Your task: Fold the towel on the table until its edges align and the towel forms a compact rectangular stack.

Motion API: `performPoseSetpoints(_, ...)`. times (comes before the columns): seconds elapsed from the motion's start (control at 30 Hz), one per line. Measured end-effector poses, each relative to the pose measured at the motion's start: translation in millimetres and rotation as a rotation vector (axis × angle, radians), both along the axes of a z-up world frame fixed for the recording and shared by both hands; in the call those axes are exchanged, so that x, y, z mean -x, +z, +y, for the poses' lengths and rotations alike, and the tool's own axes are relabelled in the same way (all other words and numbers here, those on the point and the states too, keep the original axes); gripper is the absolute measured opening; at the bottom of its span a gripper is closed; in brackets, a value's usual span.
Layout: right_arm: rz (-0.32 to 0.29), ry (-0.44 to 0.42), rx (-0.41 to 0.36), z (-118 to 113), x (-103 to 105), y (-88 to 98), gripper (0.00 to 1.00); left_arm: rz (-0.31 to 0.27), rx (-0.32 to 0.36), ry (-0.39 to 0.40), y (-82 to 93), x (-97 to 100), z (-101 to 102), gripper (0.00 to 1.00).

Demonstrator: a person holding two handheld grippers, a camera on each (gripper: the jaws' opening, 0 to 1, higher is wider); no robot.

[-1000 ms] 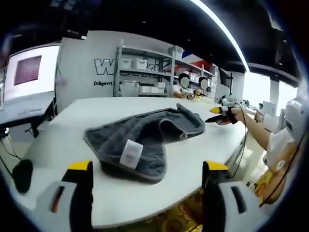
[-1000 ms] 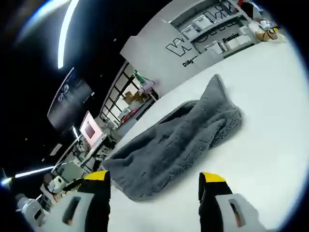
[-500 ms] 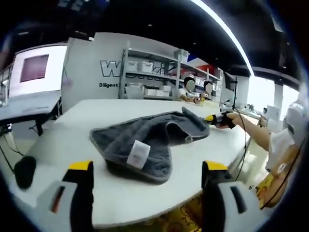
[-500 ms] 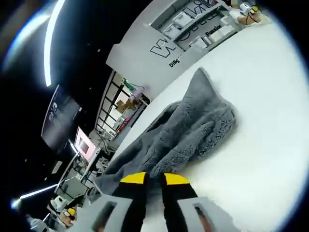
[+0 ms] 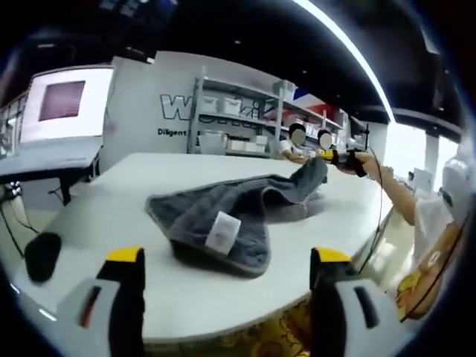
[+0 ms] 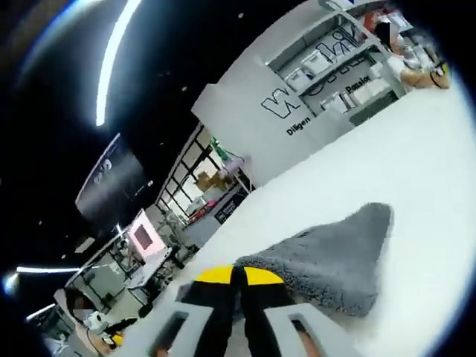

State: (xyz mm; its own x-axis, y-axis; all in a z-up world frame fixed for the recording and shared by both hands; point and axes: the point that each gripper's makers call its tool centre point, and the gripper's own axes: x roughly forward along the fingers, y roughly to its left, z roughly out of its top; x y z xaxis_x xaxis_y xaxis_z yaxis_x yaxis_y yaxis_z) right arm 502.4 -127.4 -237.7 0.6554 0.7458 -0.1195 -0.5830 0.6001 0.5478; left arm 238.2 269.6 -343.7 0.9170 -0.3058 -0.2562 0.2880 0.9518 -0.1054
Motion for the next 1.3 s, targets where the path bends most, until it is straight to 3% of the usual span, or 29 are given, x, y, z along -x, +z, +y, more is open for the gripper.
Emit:
performPoseSetpoints(0.13, -0.019, -0.003, 0.083, 10.0, -12.5, 12.6, 0.03, 0.000, 0.004, 0.001, -1.2, 2.5, 1.7, 0.96)
performPoseSetpoints(0.17, -0.027, 0.004, 0.151, 16.6, -20.7, 13.8, 0.03, 0.002, 0.005, 0.001, -2.3, 4.2, 2.2, 0.96)
performPoseSetpoints(0.3, -0.007, 0.044, 0.282, 41.4, -35.4, 5.4, 0.03, 0.009, 0.009, 0.008, -5.9, 6.8, 5.0, 0.96)
performPoseSetpoints(0.47, 0.043, 0.101, 0.376, 73.6, -51.3, -16.2, 0.03, 0.017, 0.014, 0.014, -9.2, 8.5, 6.7, 0.96)
performPoseSetpoints(0.73, 0.151, 0.222, 0.660, 138.2, -81.3, -89.4, 0.07, 0.031, 0.023, 0.014, -15.5, 10.2, 6.4, 0.96)
performPoseSetpoints(0.9, 0.173, 0.257, 0.728, 160.6, -94.3, -111.5, 0.16, 0.039, 0.038, 0.023, -21.2, 12.3, 9.2, 0.96)
performPoseSetpoints(1.03, 0.184, 0.296, 0.762, 169.4, -89.6, -122.6, 0.22, 0.051, 0.049, 0.034, -27.3, 14.2, 12.9, 0.96)
performPoseSetpoints(1.17, 0.172, 0.310, 0.769, 165.2, -84.3, -120.0, 0.25, 0.055, 0.055, 0.034, -29.5, 14.7, 12.6, 0.95)
performPoseSetpoints(1.3, 0.103, 0.312, 0.749, 156.5, -78.4, -102.3, 0.30, 0.055, 0.058, 0.021, -30.3, 13.4, 9.1, 0.95)
